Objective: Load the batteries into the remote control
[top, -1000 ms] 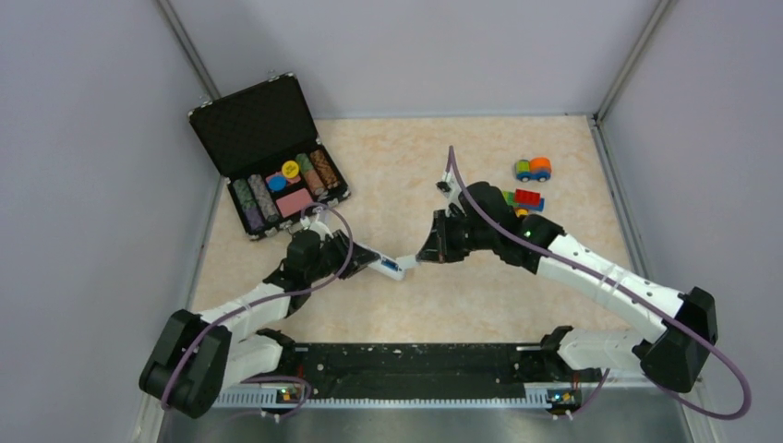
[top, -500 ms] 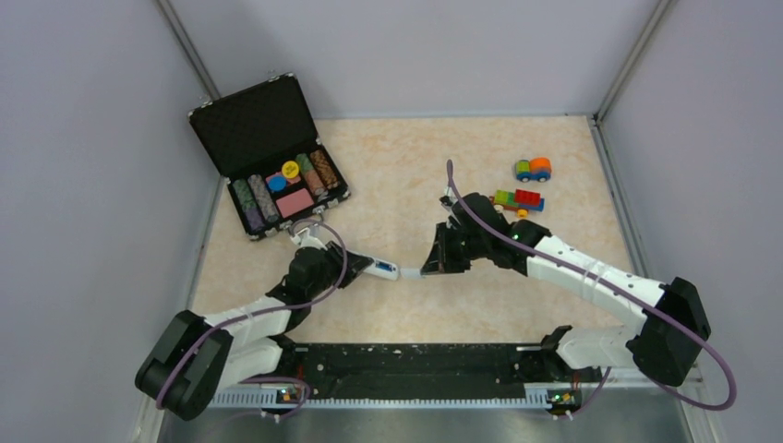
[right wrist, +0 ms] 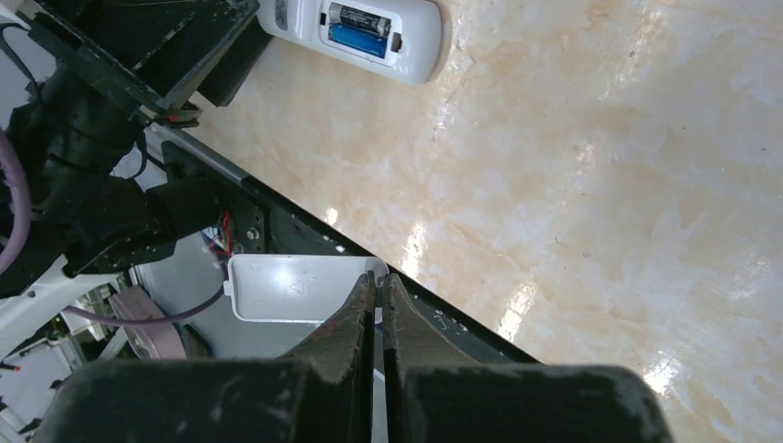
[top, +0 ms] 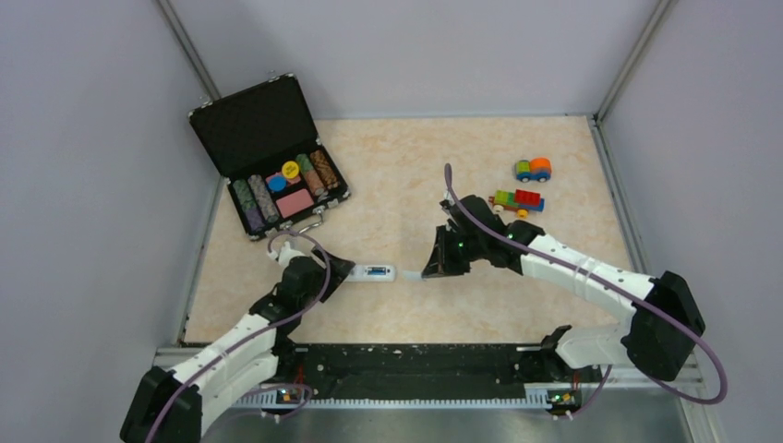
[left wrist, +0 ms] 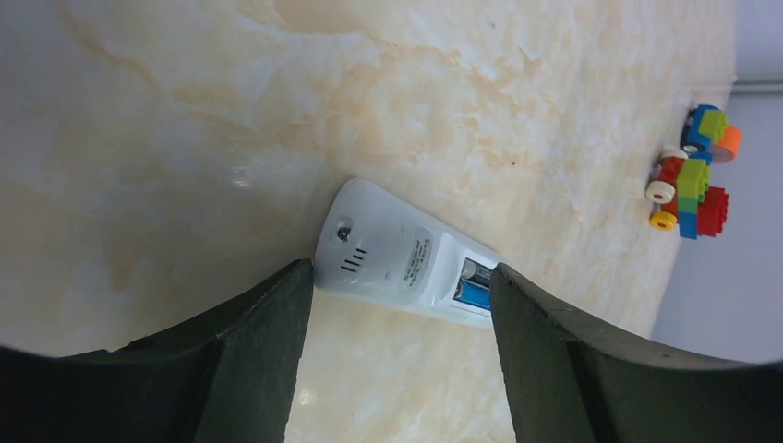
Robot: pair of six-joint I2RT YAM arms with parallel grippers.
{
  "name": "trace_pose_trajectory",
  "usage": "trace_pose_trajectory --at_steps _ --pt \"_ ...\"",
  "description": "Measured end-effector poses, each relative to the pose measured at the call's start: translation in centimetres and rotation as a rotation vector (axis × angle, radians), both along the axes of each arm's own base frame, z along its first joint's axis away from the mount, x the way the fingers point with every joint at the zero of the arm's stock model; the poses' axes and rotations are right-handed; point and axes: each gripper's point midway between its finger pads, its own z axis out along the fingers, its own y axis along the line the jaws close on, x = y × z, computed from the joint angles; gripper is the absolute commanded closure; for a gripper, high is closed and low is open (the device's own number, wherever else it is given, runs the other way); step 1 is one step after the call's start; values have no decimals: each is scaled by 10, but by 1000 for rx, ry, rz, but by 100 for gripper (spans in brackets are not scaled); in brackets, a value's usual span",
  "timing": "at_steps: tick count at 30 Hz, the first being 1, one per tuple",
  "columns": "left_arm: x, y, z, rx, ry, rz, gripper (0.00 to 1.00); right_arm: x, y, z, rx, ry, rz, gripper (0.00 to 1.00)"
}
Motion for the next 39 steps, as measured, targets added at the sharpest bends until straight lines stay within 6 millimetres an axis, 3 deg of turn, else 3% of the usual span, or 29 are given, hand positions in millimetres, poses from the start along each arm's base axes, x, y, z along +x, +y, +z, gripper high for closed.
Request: trace_pose_trajectory --at_steps 10,12,15,18,21,26,34,39 --pt "-20 37 -3 78 116 160 28 -2 0 -7 -1 35 2 100" --pt "-22 41 4 92 112 170 28 -3 0 -8 -1 40 5 100" --pt "-17 39 35 80 41 152 28 -2 1 -12 -10 42 12 100" --pt "-9 25 76 31 -43 88 28 3 2 -14 -28 29 15 100" --pt "-2 -7 118 -55 -102 -48 28 14 5 -12 -41 -7 4 100" --pt "4 -64 157 -178 -95 -289 27 37 9 -4 -54 -81 -41 100" --pt "0 -105 157 -262 -41 -456 33 54 14 7 -37 -142 -95 100" --pt "-10 -126 143 -255 1 -544 54 58 18 14 -13 -151 -105 100"
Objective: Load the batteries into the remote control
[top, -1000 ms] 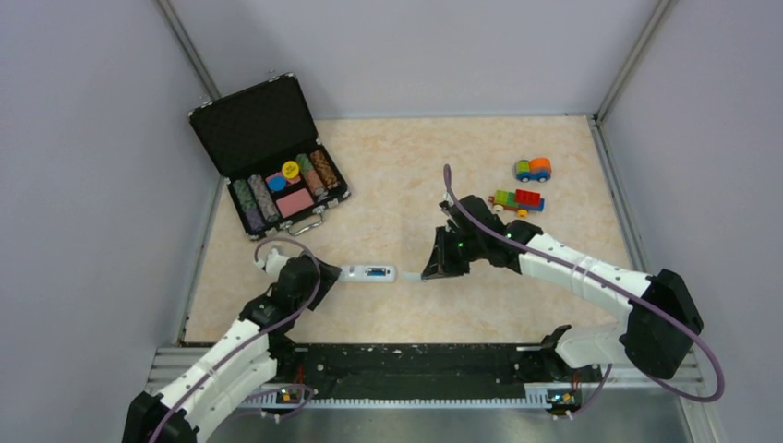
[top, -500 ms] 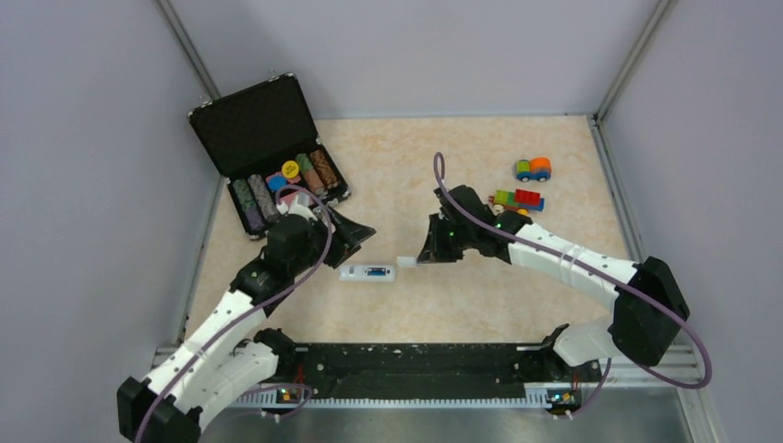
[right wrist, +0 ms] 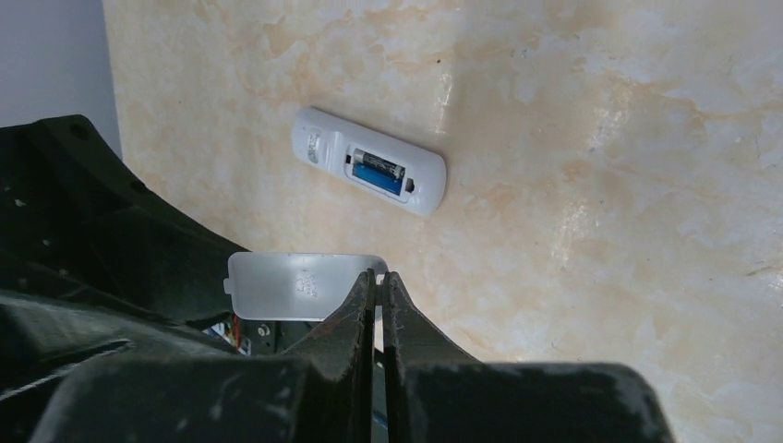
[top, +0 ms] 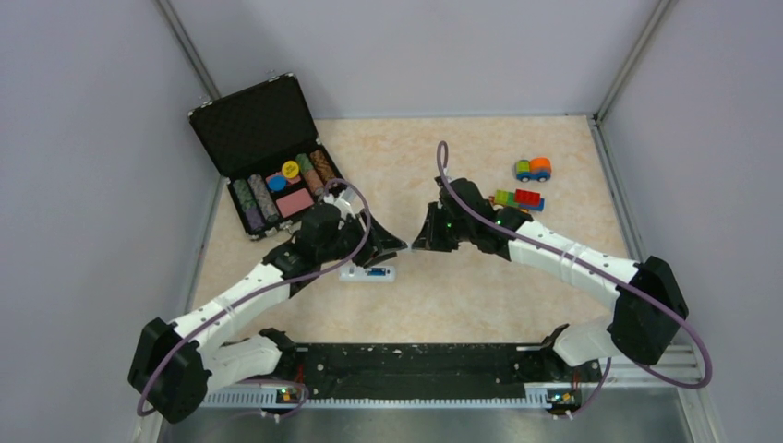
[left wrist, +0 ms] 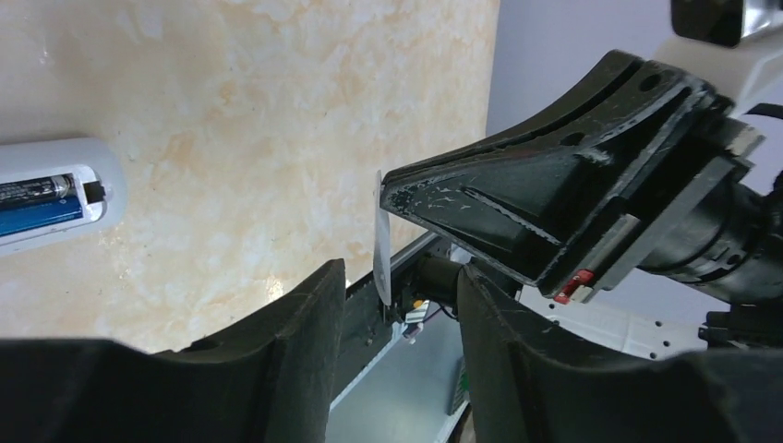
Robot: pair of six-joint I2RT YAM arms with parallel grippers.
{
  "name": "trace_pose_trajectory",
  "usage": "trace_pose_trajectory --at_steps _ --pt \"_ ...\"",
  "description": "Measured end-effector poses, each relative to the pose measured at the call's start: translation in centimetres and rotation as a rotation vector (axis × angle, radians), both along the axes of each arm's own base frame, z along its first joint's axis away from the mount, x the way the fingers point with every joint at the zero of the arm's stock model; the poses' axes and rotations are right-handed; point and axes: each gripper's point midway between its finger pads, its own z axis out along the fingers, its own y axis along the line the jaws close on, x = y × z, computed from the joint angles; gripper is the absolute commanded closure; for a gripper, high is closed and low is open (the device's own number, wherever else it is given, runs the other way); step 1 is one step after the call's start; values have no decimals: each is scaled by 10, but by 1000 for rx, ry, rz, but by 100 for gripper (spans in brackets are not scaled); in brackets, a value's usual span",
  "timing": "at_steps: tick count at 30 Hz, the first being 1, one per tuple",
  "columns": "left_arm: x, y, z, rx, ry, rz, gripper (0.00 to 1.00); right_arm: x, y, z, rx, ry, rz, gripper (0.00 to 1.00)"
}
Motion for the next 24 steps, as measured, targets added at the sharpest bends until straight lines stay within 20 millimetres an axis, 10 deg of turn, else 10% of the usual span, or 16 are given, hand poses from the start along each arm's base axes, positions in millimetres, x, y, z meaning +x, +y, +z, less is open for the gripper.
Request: trace_pose_trajectory --at_steps 5,15,21,24 --pt "-2 -8 -9 26 4 -39 72 1 2 3 15 -2 -1 100" --pt "4 -8 -3 43 -39 -35 77 2 5 8 32 -7 -2 100" --pt "6 -5 -9 67 -34 -21 100 2 7 9 37 -5 4 100" --pt "7 -5 -11 81 -47 -29 100 1 6 9 35 -2 3 72"
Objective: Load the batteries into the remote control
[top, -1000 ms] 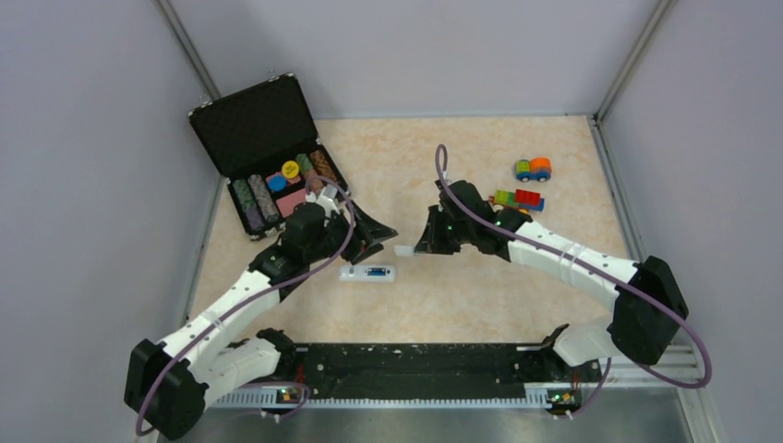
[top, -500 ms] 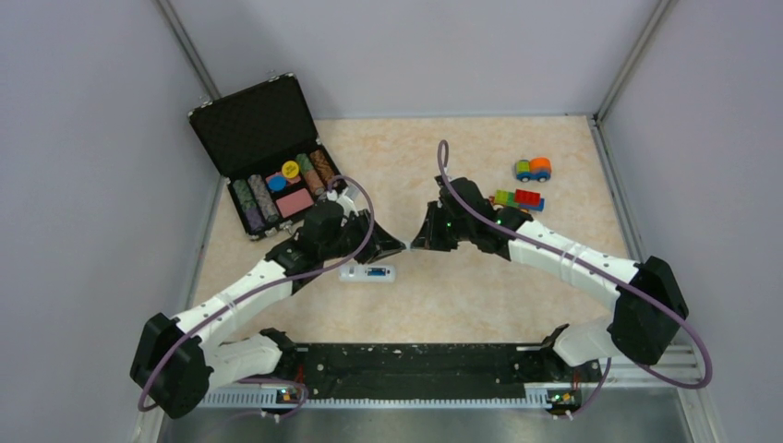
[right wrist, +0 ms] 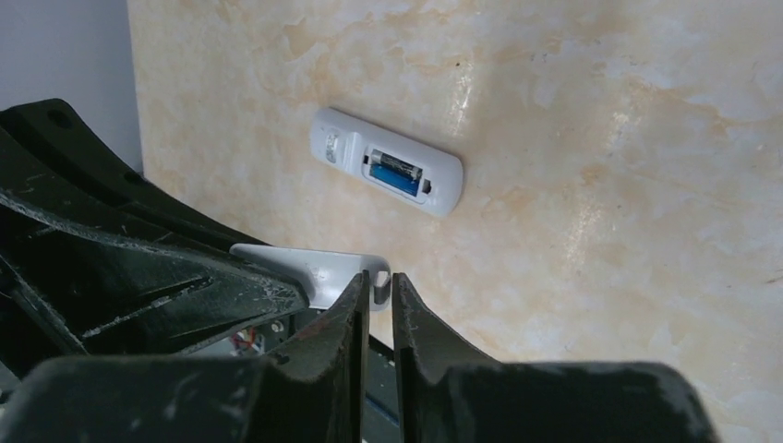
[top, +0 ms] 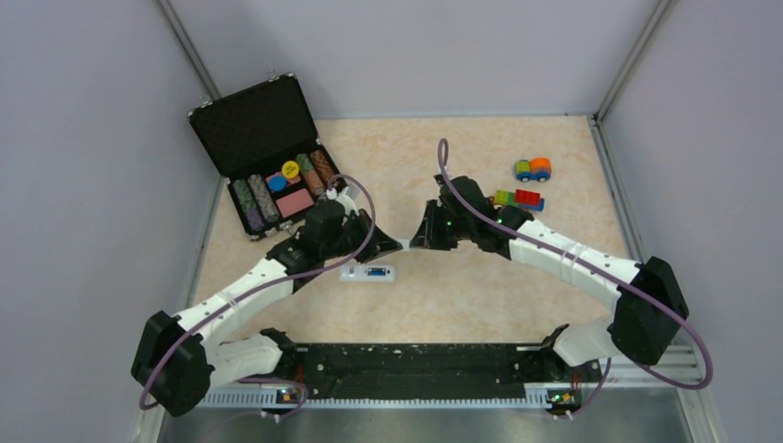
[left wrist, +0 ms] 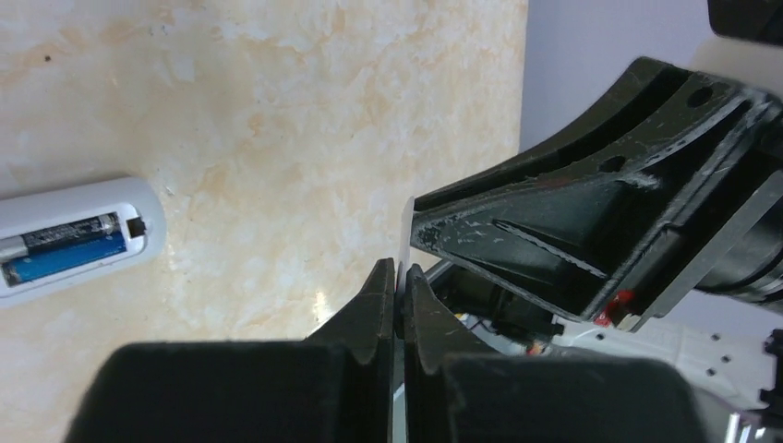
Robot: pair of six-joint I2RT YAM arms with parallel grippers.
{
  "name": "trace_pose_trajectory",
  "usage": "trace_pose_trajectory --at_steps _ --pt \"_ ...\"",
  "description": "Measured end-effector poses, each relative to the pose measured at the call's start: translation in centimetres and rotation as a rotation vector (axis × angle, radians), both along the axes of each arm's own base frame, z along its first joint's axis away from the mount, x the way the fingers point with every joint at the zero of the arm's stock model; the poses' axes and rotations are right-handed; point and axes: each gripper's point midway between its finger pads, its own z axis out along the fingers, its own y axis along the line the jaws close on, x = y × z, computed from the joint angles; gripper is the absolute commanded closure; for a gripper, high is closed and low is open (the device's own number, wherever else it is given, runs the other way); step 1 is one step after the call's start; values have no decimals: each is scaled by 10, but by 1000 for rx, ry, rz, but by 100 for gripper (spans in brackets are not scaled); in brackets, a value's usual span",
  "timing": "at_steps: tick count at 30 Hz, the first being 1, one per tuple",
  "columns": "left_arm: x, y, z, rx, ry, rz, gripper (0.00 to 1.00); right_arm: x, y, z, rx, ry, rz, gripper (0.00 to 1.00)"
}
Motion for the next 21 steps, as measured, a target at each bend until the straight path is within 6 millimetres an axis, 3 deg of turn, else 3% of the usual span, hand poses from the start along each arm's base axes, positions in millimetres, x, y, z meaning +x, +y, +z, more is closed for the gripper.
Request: trace_pose_trajectory --at_steps 2,4,7,14,21 --pt "1 0 1 17 -31 -18 100 -2 0 1 4 2 12 56" --pt "2 0 5 38 -82 -49 100 -4 -1 4 8 -1 20 49" --pt "3 1 13 89 -193 -121 100 -7 -7 19 25 -28 22 48" --pt "5 8 43 206 -547 -276 100 -2 -24 88 186 -92 -23 56" --pt "4 16 107 290 -1143 -359 100 -18 -13 109 385 124 -20 50"
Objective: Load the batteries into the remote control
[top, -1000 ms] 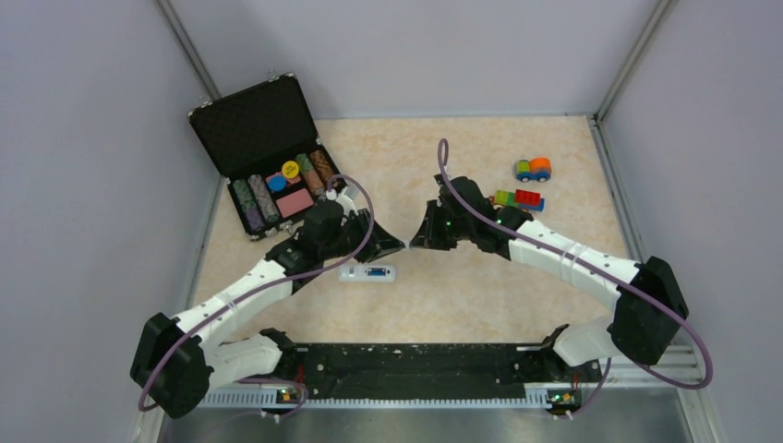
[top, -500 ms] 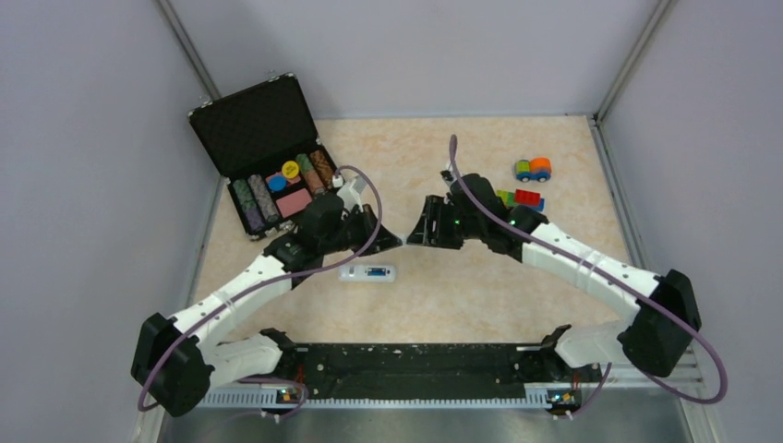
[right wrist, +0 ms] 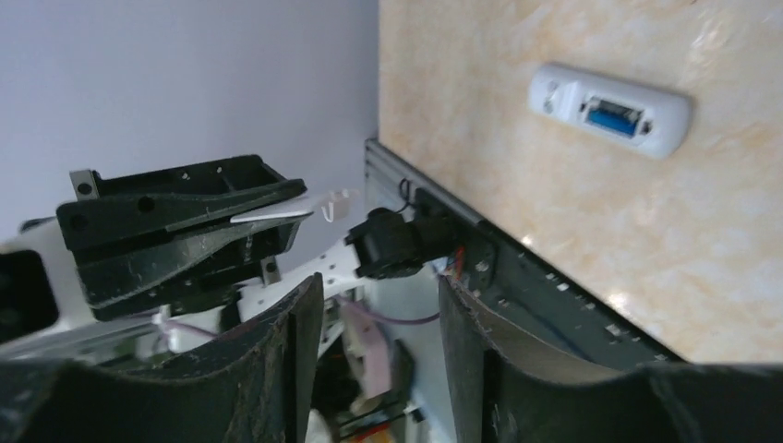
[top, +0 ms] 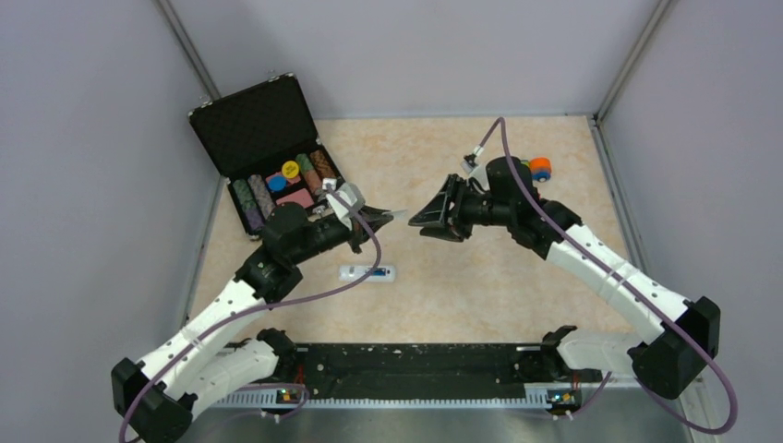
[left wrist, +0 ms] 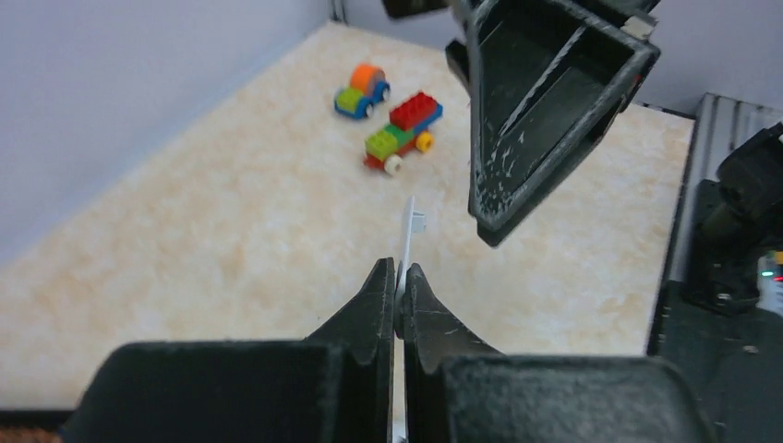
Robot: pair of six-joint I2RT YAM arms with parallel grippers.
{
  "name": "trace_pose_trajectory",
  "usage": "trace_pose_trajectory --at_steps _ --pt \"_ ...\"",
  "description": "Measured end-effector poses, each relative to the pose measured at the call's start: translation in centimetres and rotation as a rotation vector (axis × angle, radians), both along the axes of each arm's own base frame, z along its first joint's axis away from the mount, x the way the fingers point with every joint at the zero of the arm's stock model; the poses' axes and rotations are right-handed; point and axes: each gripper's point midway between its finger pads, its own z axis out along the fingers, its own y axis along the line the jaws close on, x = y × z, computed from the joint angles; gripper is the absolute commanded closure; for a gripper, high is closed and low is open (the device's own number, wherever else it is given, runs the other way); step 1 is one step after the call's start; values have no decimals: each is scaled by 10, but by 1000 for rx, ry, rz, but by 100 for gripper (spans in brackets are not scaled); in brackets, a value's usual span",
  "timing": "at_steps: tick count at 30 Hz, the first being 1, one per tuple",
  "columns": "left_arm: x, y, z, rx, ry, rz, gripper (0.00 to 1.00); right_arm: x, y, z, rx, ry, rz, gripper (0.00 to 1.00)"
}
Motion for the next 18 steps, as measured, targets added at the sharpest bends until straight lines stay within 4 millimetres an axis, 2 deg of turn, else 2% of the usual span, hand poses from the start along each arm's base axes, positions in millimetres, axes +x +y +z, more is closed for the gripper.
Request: trace_pose_trajectory --at_steps 1,4,11,14,18 --pt "-1 0 10 6 -104 -23 100 -4 4 3 36 32 11 48" --pt "-2 -2 23 56 -307 -63 100 -12 11 9 116 125 25 43" --pt "-2 -13 21 206 -572 -136 100 -10 19 39 246 182 -2 42" --pt "-3 -17 27 228 -642 -152 100 -6 18 48 290 186 -35 49" --pt "-5 -20 34 237 -701 -154 100 -1 16 47 318 213 -90 65"
